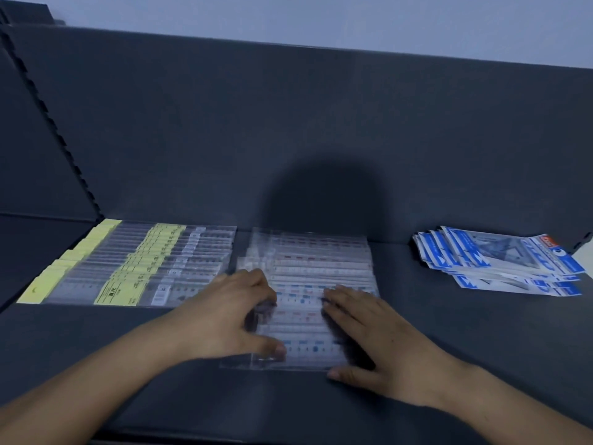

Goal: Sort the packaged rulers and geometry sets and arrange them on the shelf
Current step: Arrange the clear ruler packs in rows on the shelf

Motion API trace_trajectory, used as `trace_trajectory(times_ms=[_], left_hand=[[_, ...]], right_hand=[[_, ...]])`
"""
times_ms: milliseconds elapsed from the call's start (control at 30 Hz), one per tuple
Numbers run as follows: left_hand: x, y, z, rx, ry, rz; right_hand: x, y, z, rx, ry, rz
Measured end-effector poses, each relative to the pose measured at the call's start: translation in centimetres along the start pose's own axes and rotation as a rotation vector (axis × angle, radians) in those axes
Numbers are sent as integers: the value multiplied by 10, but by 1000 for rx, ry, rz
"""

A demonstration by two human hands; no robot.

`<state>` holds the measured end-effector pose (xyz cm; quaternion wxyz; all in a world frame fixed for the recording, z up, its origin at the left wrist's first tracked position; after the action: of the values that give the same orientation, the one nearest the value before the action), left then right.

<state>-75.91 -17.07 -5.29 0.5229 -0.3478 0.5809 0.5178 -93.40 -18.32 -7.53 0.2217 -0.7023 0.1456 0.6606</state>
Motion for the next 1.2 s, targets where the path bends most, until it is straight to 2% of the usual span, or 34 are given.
trace_trajectory(times_ms=[100, 200, 300, 400, 533, 767, 933, 1033, 1133, 1200], left_hand=[[4, -2, -1, -35, -30, -43], [9, -5, -6, -88, -111, 43], [17, -11, -12, -217, -242, 167], [18, -11, -15, -260, -287, 142], [12, -2, -17, -219, -229, 99], [8, -10, -16, -297, -169, 175], [-1, -9, -18, -291, -99, 170], [-1, -15, -17, -306, -88, 190], [-1, -16, -15, -301, -78, 78], [-6, -11, -14, -250, 31, 18]], right_hand=[[-12, 7, -4, 77, 72, -52], [-14, 13, -7, 110, 24, -55], [-15, 14, -12, 134, -5, -87], [-16, 13, -13, 139, -2, -104], [-19, 10, -11, 142, 38, -127], [-21, 9, -6, 196, 167, -151], [-19, 12, -9, 217, 220, -115], [-12, 15, -11, 228, 212, -113], [-8, 12, -10, 197, 206, -118], [-6, 5, -8, 176, 144, -126]])
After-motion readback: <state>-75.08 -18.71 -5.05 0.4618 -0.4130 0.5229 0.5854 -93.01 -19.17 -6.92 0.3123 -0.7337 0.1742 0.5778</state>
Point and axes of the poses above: each hand's wrist, its own z-axis away from the middle knuckle, its own x-axis out of the palm, y = z × x, the point moved 7 cm from there along -z, towards the middle knuckle, and after that the axes turned 7 degrees about -x, right-handed, at the moved point
